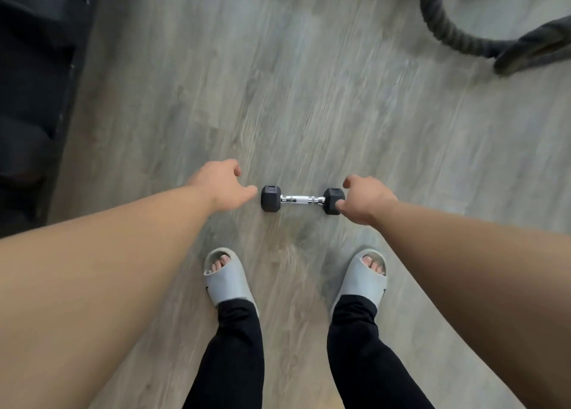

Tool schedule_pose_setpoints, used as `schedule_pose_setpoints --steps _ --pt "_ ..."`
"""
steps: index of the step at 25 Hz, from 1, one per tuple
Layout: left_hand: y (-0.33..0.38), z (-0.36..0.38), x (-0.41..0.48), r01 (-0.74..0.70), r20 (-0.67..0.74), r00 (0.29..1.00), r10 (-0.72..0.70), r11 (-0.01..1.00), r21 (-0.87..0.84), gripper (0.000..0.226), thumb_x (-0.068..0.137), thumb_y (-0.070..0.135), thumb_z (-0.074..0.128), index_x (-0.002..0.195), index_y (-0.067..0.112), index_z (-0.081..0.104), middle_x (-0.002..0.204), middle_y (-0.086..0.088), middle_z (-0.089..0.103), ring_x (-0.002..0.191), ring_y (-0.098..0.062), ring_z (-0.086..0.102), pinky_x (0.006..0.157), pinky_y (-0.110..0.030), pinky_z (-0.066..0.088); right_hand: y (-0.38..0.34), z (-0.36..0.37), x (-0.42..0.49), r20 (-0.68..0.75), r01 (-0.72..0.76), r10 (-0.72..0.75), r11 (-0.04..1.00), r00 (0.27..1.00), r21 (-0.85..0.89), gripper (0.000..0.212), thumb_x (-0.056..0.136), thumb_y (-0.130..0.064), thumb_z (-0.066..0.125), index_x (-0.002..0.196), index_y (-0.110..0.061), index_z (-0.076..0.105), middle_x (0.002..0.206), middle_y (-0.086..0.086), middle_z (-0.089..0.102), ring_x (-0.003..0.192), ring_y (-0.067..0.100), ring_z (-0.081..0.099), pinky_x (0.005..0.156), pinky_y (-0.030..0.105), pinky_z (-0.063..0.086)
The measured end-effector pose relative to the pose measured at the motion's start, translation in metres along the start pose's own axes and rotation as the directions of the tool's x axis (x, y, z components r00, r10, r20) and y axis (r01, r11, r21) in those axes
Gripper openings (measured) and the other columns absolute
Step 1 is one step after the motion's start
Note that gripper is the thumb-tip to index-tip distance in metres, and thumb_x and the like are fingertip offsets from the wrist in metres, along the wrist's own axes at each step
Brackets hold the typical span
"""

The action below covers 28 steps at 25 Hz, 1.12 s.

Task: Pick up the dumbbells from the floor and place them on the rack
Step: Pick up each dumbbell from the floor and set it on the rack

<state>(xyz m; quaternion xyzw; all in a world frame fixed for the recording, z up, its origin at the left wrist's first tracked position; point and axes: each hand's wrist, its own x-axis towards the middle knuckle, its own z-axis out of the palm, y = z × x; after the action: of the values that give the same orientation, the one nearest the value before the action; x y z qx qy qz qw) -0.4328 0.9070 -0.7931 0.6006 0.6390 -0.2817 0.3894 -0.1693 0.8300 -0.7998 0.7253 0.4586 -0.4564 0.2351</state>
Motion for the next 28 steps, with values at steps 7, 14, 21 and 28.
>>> schedule_pose_setpoints --steps 7,14,21,28 --pt "-0.003 0.141 0.118 0.032 0.035 0.999 -0.026 0.984 -0.176 0.084 0.082 0.057 0.075 0.151 0.023 0.042 0.143 -0.011 0.049 0.128 -0.033 0.054 0.094 -0.037 0.045 0.02 0.094 0.138 0.021 -0.031 0.03 0.998 0.999 0.052 0.065 0.095 -0.049 0.064 0.146 -0.015 0.042 0.139 0.018 0.046 0.108 0.035 0.062 0.089 0.038 0.049" --pt "-0.007 0.189 0.163 0.055 0.0 0.998 -0.061 0.901 -0.43 0.062 0.076 0.047 0.086 0.127 0.029 0.055 0.125 -0.006 0.055 0.1 -0.024 0.059 0.077 -0.033 0.046 0.045 0.119 0.178 -0.054 0.034 -0.024 0.981 0.998 0.193 0.051 0.086 -0.054 0.074 0.123 -0.02 0.062 0.115 0.009 0.065 0.089 0.025 0.059 0.072 0.03 0.044" --pt "-0.022 0.098 0.104 0.029 -0.076 0.995 -0.071 0.89 -0.456 0.051 0.062 0.038 0.092 0.102 0.03 0.062 0.113 -0.005 0.061 0.089 -0.023 0.067 0.062 -0.03 0.052 0.005 0.081 0.112 -0.095 0.092 -0.061 0.925 0.994 0.367 0.045 0.086 -0.044 0.078 0.119 -0.018 0.065 0.111 0.006 0.068 0.101 0.025 0.061 0.078 0.03 0.047" --pt "-0.061 -0.098 -0.065 -0.049 -0.189 0.982 -0.007 0.956 -0.29 0.049 0.067 0.036 0.088 0.106 0.028 0.06 0.105 -0.002 0.051 0.084 -0.026 0.062 0.062 -0.033 0.051 -0.095 0.006 -0.071 -0.143 0.138 -0.065 0.789 0.988 0.599 0.046 0.071 -0.052 0.082 0.105 -0.031 0.06 0.11 0.006 0.068 0.1 0.022 0.067 0.089 0.038 0.059"
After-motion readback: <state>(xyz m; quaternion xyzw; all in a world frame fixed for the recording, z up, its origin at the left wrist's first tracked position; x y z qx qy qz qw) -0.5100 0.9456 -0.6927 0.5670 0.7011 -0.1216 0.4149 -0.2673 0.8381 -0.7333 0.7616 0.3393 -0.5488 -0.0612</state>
